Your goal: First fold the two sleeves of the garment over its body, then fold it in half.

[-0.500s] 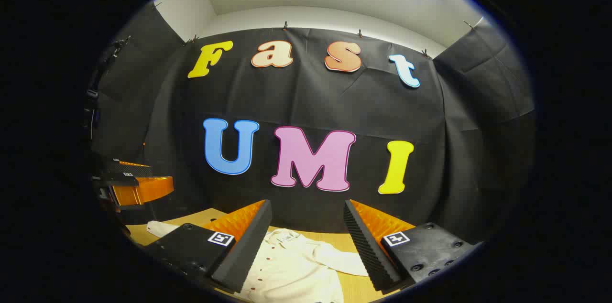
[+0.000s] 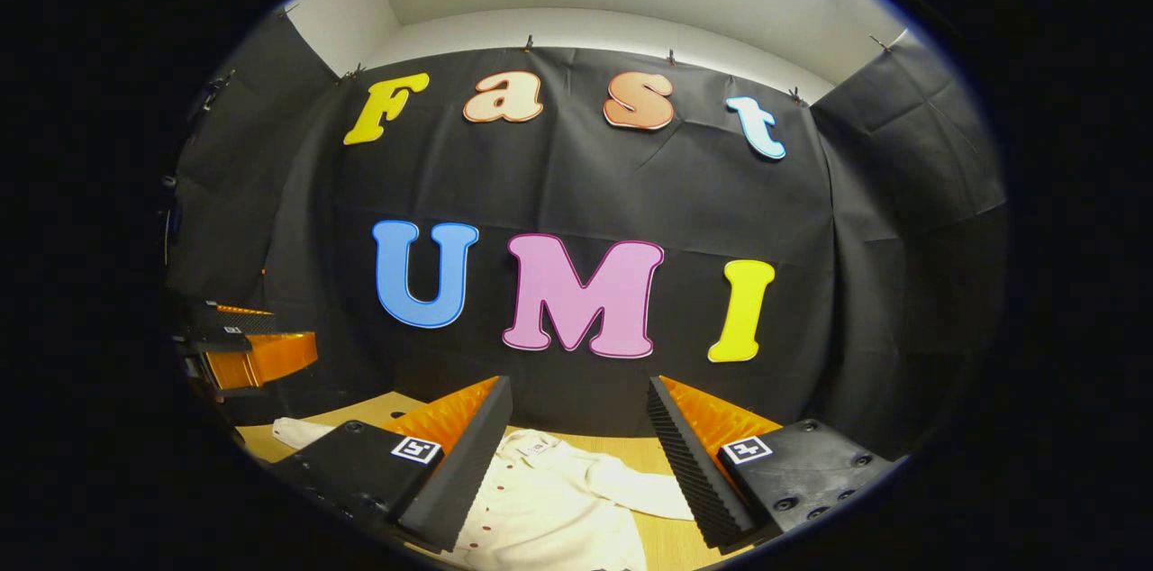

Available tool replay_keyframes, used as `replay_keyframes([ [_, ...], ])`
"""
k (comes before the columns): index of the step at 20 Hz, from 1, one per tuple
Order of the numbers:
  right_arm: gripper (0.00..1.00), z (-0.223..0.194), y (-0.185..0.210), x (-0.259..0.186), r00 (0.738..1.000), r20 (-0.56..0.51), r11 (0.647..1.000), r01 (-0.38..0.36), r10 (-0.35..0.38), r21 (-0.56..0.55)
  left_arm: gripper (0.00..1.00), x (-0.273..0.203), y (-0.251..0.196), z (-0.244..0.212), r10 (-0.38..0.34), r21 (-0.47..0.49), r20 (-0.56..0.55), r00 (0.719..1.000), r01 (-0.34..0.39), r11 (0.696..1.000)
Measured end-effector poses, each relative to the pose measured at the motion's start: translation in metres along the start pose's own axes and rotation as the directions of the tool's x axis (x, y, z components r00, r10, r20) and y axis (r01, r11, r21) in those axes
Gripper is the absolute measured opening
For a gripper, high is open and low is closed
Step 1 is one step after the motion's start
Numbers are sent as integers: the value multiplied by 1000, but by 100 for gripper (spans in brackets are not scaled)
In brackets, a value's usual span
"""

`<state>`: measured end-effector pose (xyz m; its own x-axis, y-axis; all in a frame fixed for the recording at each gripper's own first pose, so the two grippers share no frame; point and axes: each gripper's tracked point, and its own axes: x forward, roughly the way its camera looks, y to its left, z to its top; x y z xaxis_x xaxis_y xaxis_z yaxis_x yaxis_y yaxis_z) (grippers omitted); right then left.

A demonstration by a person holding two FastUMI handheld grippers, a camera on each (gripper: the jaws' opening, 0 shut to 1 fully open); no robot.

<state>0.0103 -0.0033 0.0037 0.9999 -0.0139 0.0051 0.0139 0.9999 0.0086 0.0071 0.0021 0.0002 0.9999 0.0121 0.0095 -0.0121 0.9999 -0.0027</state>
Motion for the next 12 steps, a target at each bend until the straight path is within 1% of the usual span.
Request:
replay_keyframes([
  [5, 96, -5, 5, 3, 1000, -8, 1000, -14, 14, -8, 96, 2, 4, 1, 14, 5, 2, 1000, -14, 1000],
  [12, 96, -17, 0, 12, 1000, -30, 1000, 1, -2, -16, 95, 7, 5, -7, 11, 8, -19, 1000, -10, 1000],
])
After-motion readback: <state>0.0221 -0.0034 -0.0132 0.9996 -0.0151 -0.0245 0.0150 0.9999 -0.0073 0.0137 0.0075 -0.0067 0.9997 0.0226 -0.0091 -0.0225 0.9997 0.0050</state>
